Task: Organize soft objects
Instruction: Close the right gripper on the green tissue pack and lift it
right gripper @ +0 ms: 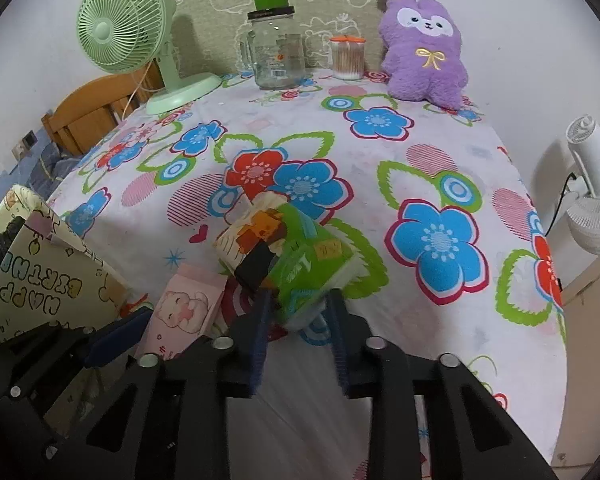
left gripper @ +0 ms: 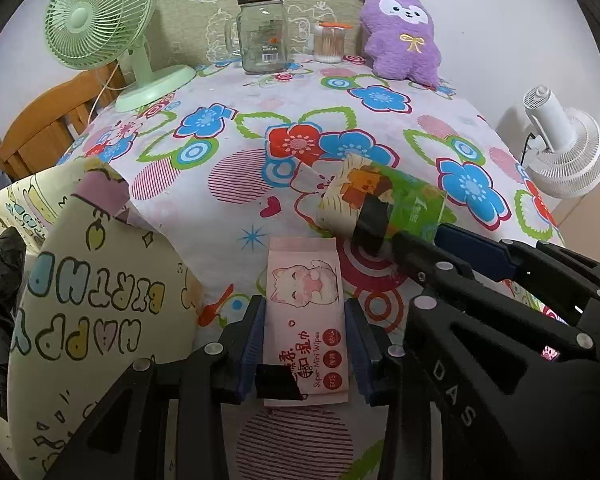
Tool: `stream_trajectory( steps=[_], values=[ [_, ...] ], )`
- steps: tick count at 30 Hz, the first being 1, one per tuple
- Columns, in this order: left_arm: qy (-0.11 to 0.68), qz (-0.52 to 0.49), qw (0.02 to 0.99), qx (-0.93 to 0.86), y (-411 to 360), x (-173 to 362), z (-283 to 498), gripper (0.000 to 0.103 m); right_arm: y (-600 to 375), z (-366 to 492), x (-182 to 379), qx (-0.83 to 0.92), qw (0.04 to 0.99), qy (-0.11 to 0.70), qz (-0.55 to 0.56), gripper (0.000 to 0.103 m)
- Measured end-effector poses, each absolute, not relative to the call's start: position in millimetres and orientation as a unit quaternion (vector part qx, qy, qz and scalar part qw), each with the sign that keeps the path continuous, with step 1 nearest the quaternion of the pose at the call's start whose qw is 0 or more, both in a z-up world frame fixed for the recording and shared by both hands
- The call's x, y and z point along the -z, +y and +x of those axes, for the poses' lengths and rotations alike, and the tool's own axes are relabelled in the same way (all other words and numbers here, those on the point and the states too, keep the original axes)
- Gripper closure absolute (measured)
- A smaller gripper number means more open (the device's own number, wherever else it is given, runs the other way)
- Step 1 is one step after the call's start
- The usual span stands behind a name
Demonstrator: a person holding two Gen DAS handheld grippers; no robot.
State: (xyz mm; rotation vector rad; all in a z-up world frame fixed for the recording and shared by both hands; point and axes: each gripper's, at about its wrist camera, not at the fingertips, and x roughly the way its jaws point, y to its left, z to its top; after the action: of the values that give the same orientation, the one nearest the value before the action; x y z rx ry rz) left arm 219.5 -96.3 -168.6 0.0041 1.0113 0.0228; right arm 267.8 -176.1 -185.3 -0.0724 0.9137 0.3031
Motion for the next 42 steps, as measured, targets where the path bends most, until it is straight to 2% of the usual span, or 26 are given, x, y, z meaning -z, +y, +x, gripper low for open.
stream_trajectory(
  steps=[7,17,18,19,21,22,37,38,40,42],
  values=[
    [0.482,0.008,0.876,-0.005,-98,168,216,0.063,-179,262,183,-0.142,0.887,0.438,-0.037,0.084],
    [0.476,0.009,0.879,-0.009,-98,164,214,0.063,-182,257,178,-0.139,0.889,0.435,-0.037,0.083],
    [0.476,0.009,0.879,-0.009,-98,164,214,0.063,-182,257,178,-0.141,0.888,0.436,-0.039,0.076],
    [0.476,0.008,0.880,-0.010,-98,164,215,0.063,-182,258,178,-0.142,0.887,0.438,-0.040,0.056],
    [0.475,0.006,0.880,-0.012,-98,164,216,0.063,-183,259,176,-0.139,0.889,0.435,-0.038,0.027],
    [0.474,0.006,0.880,-0.014,-97,163,218,0.063,-184,258,174,-0.139,0.892,0.428,-0.035,0.026],
    [0.486,0.006,0.873,-0.034,-95,168,239,0.063,-172,294,183,-0.161,0.884,0.432,-0.076,0.027],
    [0.486,0.007,0.873,-0.033,-95,169,239,0.063,-171,296,186,-0.163,0.883,0.434,-0.075,0.028],
    [0.484,0.009,0.874,-0.034,-96,169,239,0.063,-172,297,189,-0.165,0.879,0.442,-0.068,0.038],
    [0.483,0.010,0.875,-0.033,-97,169,238,0.063,-172,296,189,-0.162,0.879,0.443,-0.069,0.042]
  ],
)
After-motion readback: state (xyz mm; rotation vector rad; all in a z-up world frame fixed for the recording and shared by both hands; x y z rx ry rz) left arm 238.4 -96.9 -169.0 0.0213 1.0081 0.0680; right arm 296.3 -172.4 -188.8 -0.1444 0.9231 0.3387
